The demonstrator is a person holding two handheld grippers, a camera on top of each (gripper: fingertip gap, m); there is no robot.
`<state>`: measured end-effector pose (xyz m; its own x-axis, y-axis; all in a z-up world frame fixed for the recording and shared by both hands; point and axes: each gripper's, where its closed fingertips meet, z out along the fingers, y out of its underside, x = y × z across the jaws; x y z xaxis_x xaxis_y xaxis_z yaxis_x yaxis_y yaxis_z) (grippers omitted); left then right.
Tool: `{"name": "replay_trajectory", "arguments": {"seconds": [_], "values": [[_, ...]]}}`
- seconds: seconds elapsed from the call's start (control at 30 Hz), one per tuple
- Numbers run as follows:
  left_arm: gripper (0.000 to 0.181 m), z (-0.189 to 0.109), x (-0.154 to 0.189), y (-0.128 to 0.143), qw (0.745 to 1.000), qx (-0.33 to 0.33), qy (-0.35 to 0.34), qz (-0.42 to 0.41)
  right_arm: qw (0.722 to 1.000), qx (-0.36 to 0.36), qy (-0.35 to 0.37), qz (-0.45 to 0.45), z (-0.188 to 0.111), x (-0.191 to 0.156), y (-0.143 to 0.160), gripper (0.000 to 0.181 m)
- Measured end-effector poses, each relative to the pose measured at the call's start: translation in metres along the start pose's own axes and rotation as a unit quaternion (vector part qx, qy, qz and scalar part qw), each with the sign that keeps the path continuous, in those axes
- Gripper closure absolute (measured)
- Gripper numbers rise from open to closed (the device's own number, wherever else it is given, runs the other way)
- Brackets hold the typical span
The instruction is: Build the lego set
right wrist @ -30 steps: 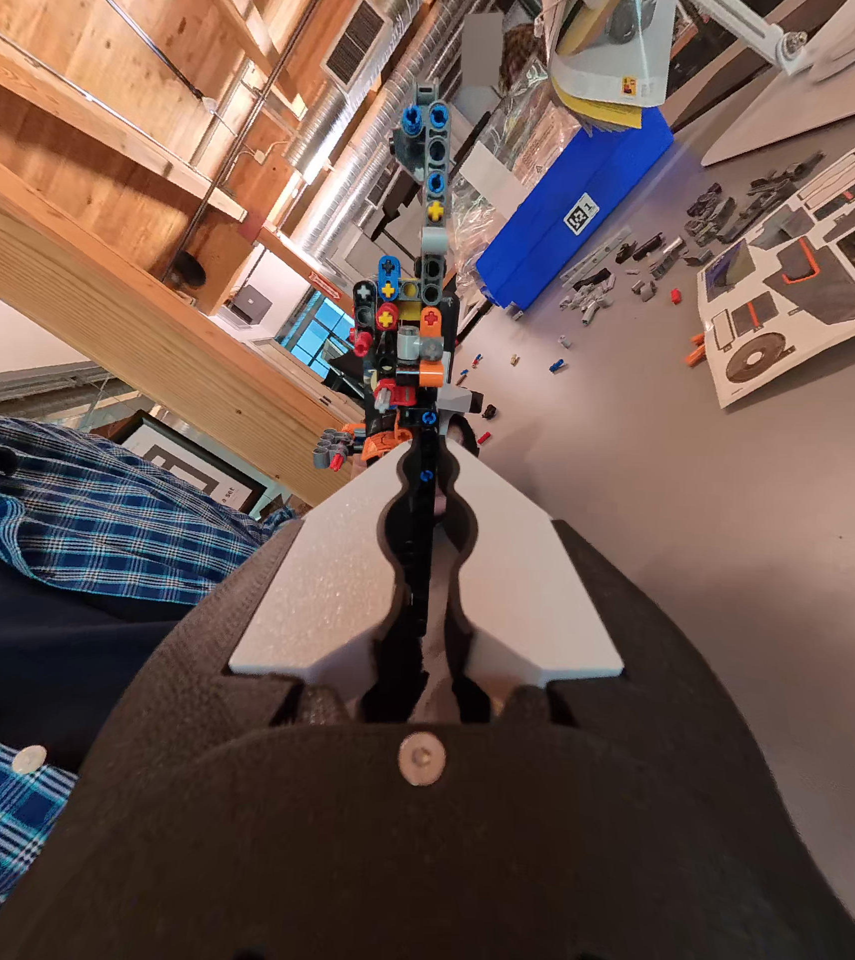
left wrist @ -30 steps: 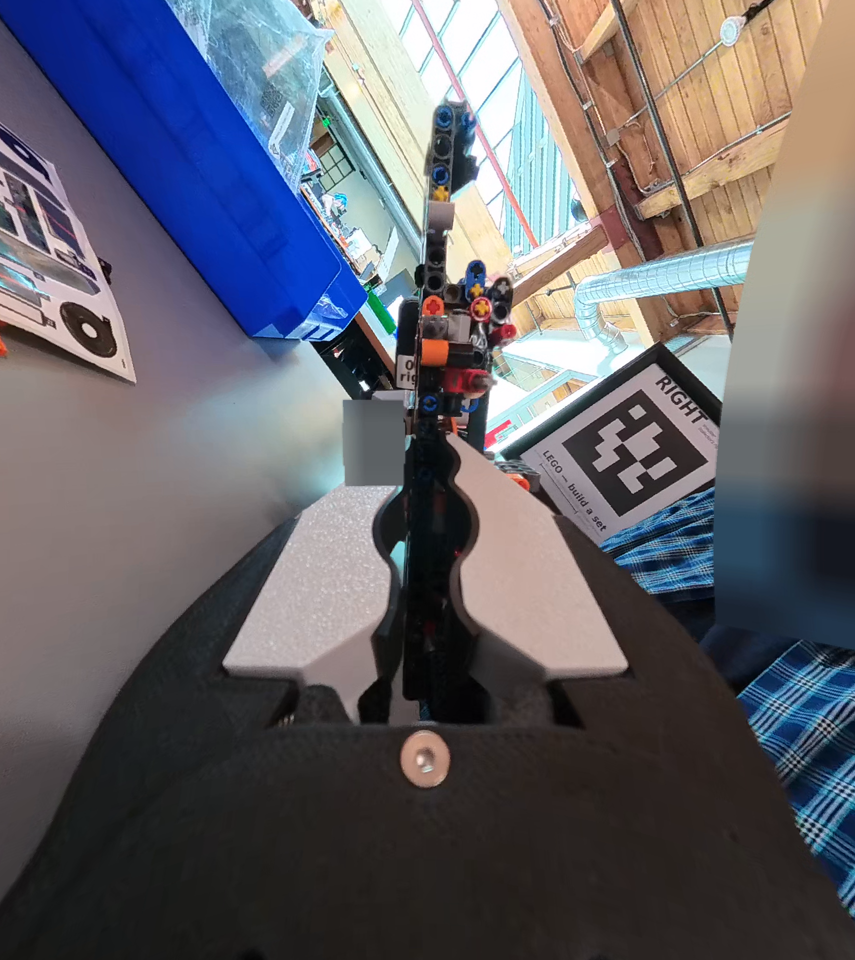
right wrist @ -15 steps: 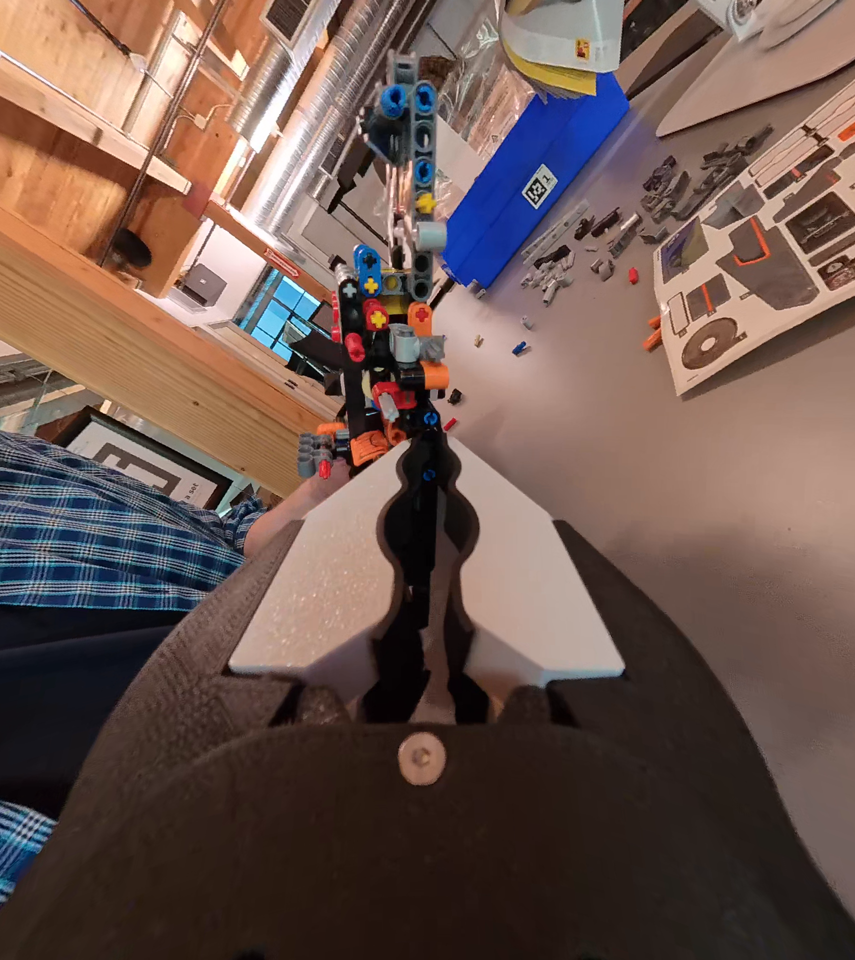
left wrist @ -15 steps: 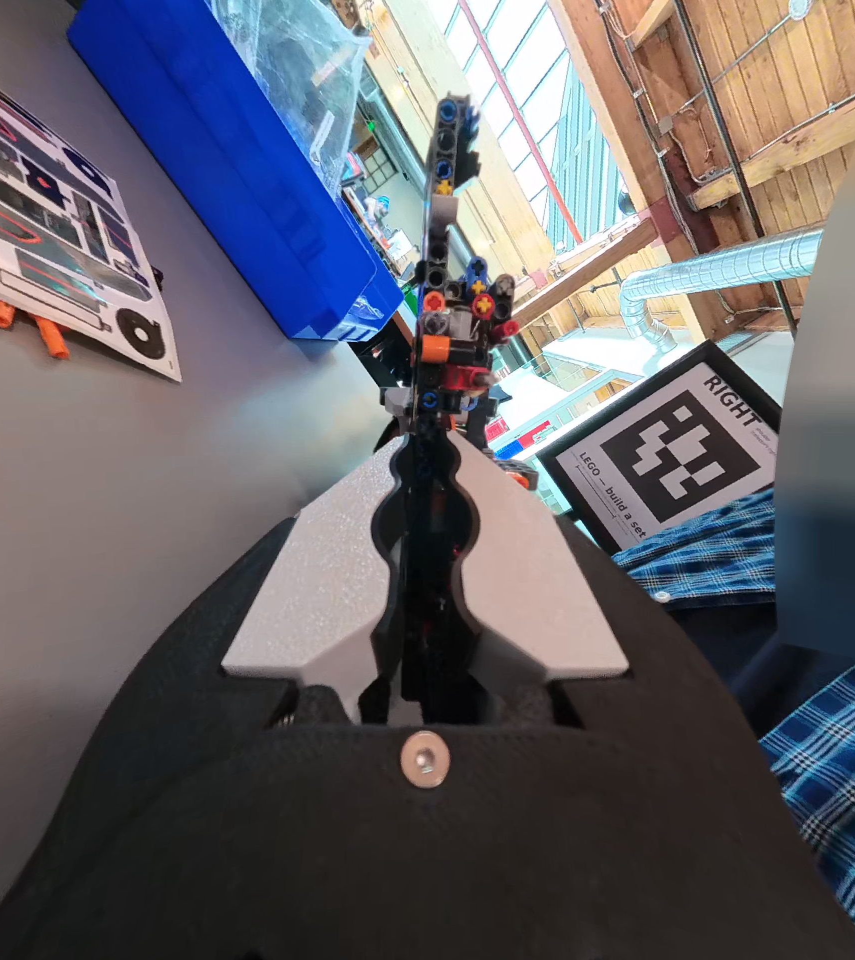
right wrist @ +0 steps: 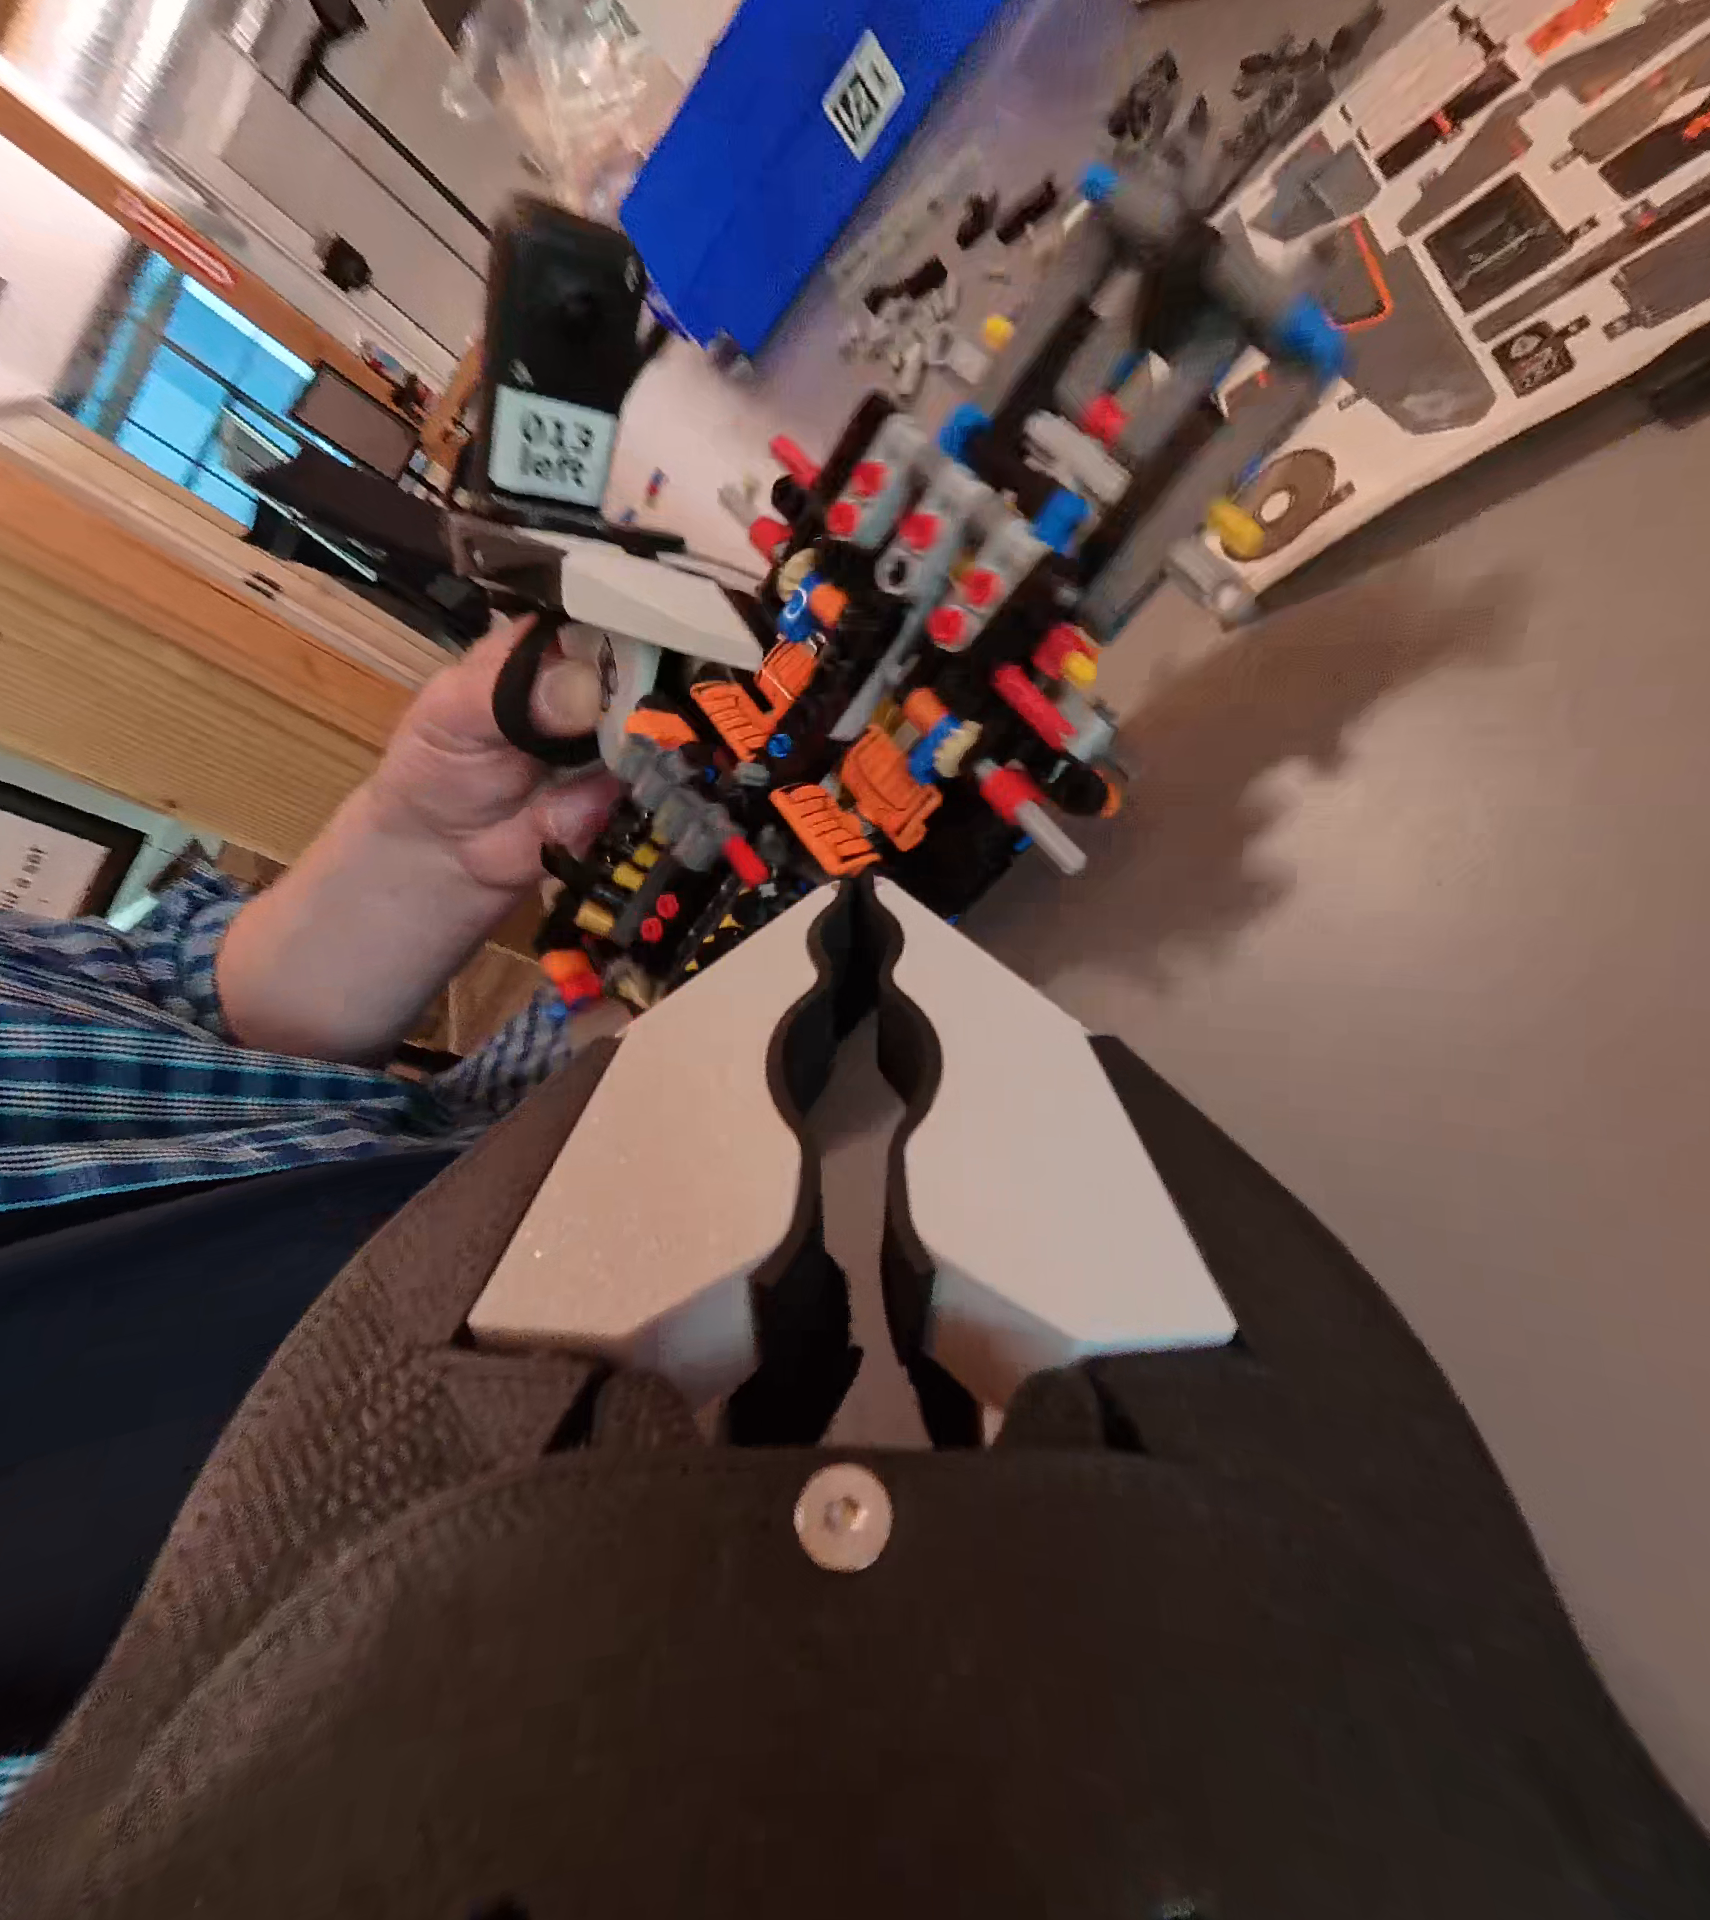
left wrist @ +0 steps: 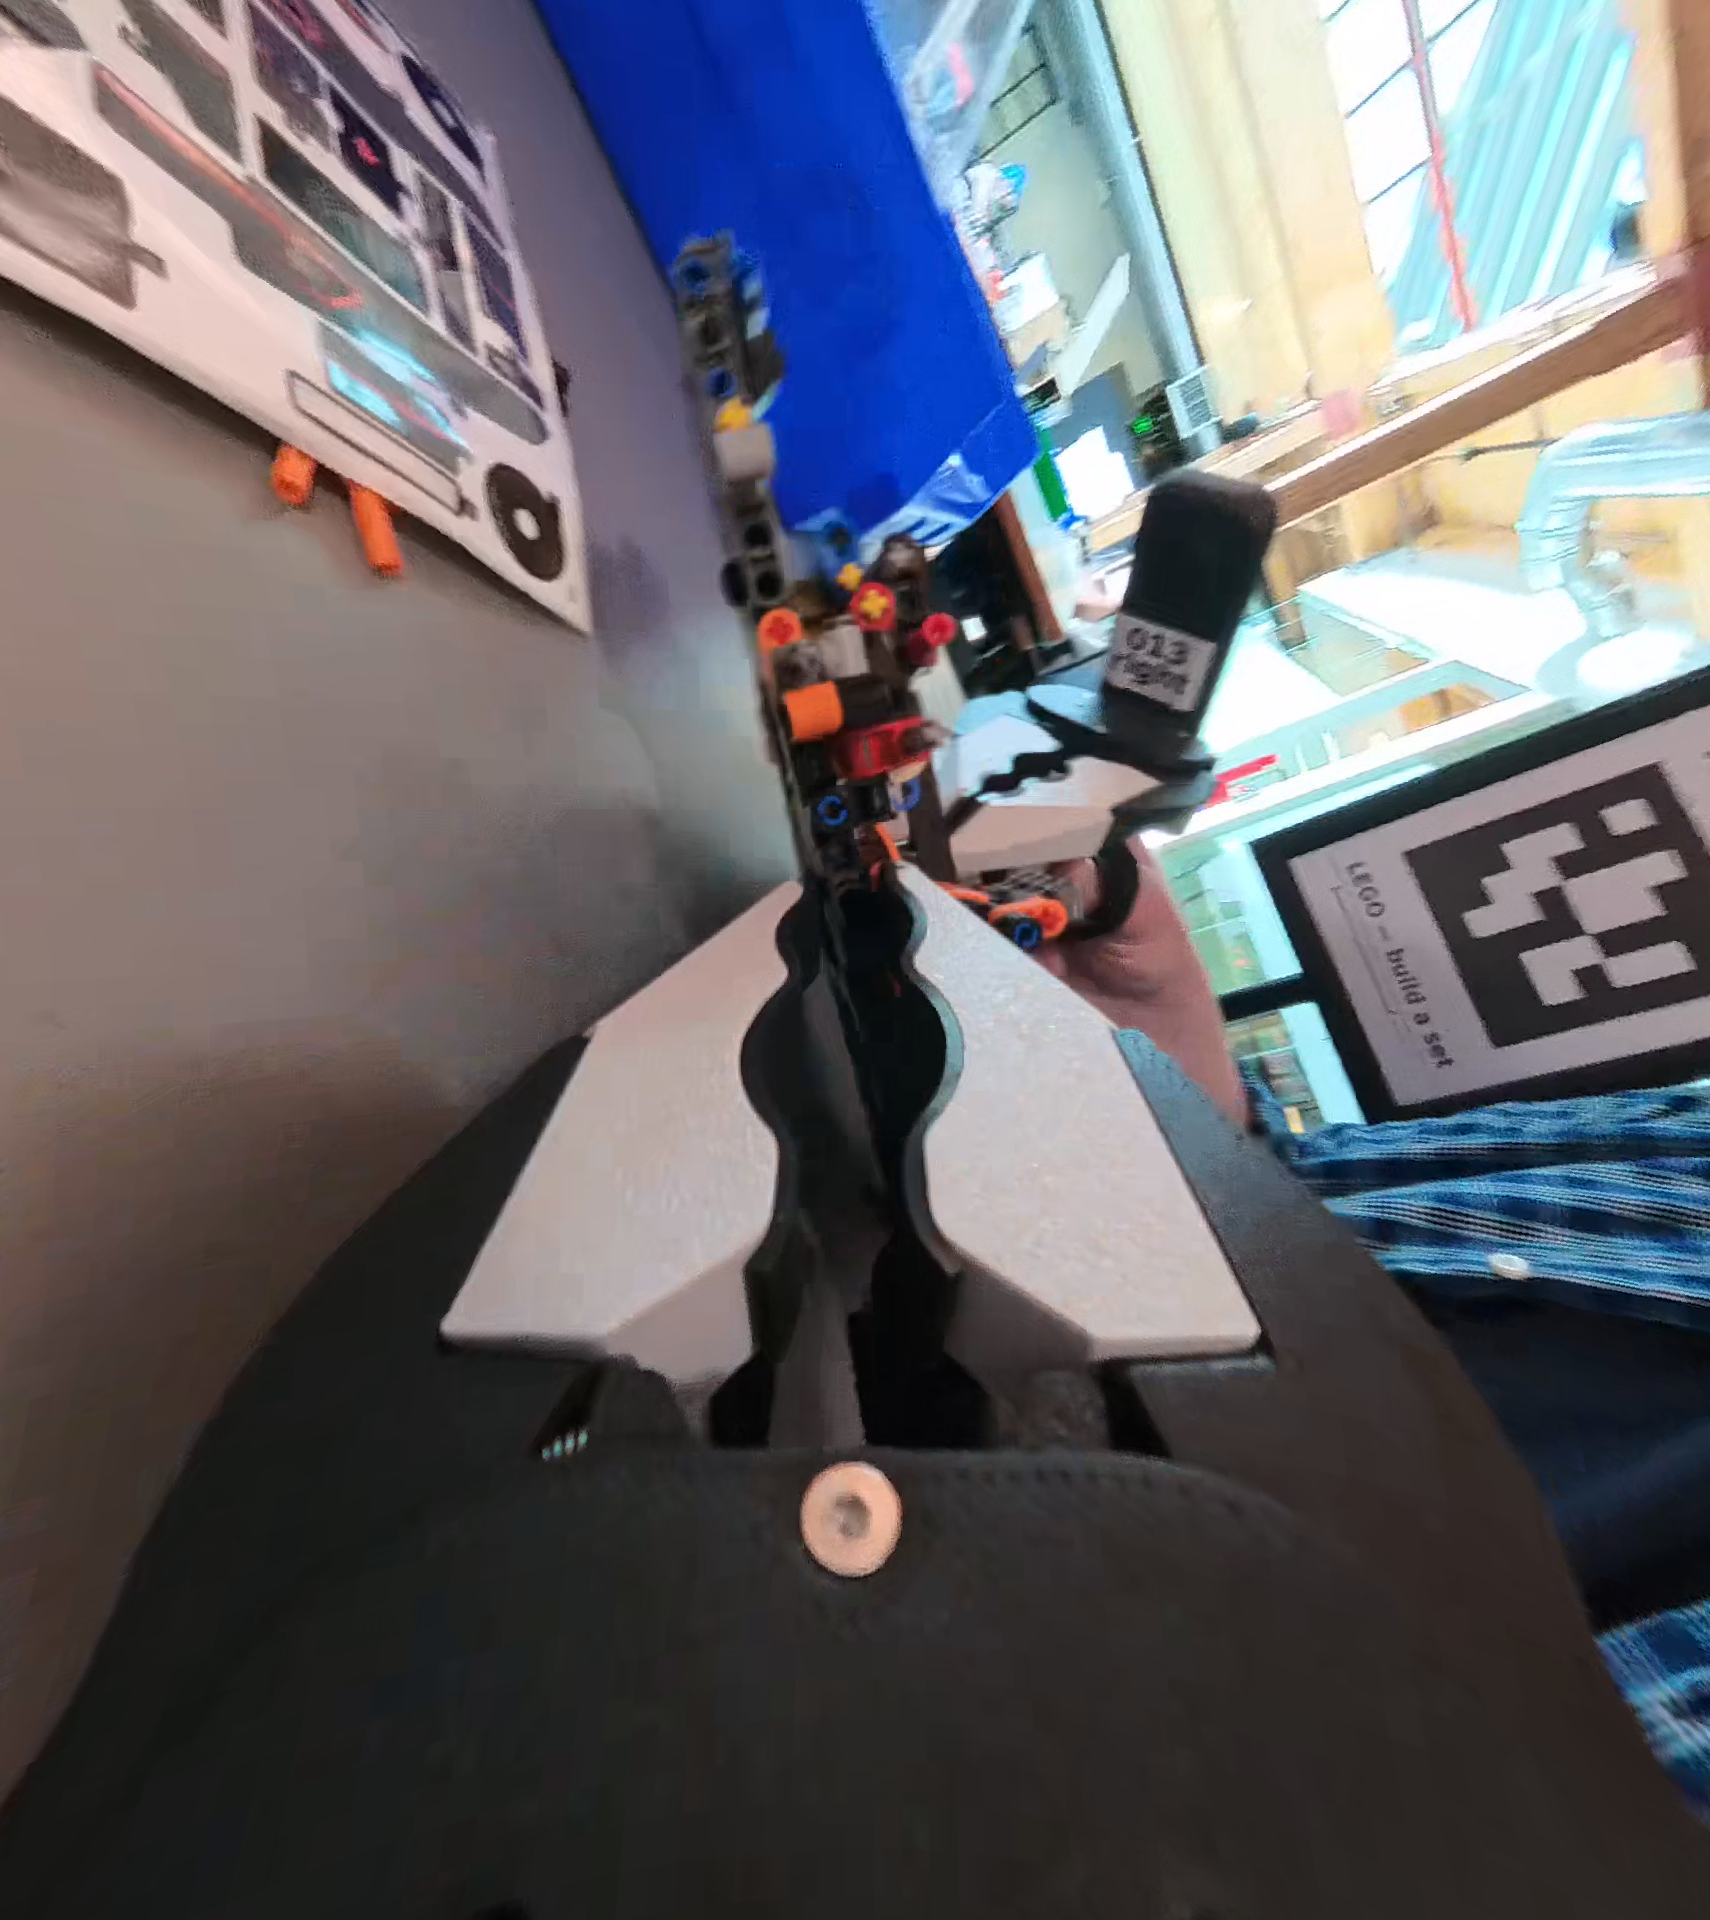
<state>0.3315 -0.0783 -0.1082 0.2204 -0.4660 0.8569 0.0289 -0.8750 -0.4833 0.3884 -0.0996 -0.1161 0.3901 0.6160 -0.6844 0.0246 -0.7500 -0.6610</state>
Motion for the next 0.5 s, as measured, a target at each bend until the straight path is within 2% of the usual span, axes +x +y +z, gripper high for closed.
{"name": "replay_trajectory", "arguments": {"seconds": [0.17,0.33,0.5], "values": [[0.169,0.001,-0.017,0.001,0.996,-0.033,-0.067,0.041,0.998,-0.047,0.039,-0.026,0.008,0.006,0.015,0.181],[0.146,-0.008,-0.027,0.001,0.989,-0.064,-0.115,0.07,0.995,-0.062,0.059,-0.049,0.009,0.008,0.019,0.181],[0.14,-0.037,-0.025,-0.015,0.982,-0.035,-0.156,0.097,0.99,-0.085,0.078,-0.084,0.009,0.009,0.025,0.181]]}}
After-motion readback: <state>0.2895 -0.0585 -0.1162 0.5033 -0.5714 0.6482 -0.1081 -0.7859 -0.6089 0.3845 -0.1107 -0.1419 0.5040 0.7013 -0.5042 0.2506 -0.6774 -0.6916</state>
